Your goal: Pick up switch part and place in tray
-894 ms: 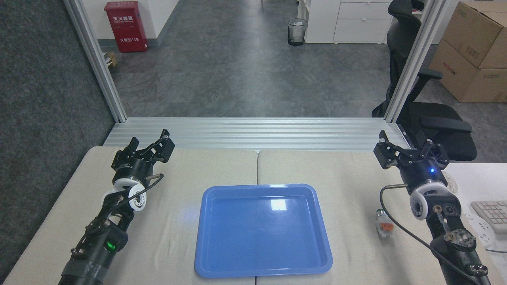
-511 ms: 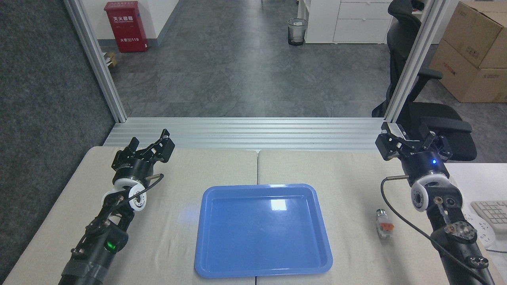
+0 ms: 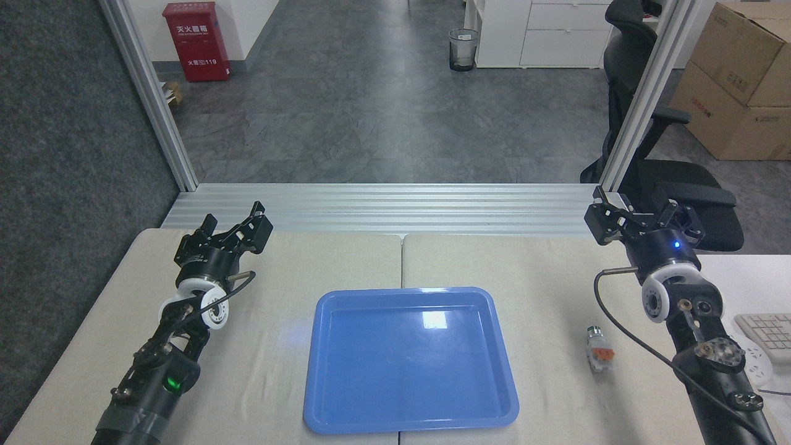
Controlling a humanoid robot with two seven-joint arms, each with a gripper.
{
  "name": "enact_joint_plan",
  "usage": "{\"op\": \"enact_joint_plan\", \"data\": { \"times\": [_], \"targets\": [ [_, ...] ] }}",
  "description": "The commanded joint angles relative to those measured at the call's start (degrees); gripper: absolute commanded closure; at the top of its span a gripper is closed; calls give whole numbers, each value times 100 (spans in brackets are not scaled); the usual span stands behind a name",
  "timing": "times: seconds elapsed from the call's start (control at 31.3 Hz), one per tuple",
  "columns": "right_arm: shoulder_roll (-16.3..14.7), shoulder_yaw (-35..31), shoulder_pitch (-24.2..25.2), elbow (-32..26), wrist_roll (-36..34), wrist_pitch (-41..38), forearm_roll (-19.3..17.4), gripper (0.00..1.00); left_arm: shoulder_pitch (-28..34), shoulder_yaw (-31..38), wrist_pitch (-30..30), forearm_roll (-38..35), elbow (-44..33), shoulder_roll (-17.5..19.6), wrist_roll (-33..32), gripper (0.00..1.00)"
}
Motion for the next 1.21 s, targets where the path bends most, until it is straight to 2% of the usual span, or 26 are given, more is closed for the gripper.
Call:
{"op": "enact_joint_plan", "data": {
  "times": [0.0, 1.05, 1.18],
  "targets": [
    [-5, 36, -39, 1, 62, -12, -16, 1, 0, -2, -5, 1, -1, -5, 1, 0],
    [4, 1, 119, -17, 35, -82, -156, 2, 0, -2, -5, 1, -2, -5, 1, 0],
    [91, -8, 346, -34, 53, -56, -156, 2, 0, -2, -5, 1, -2, -5, 1, 0]
  ]
}}
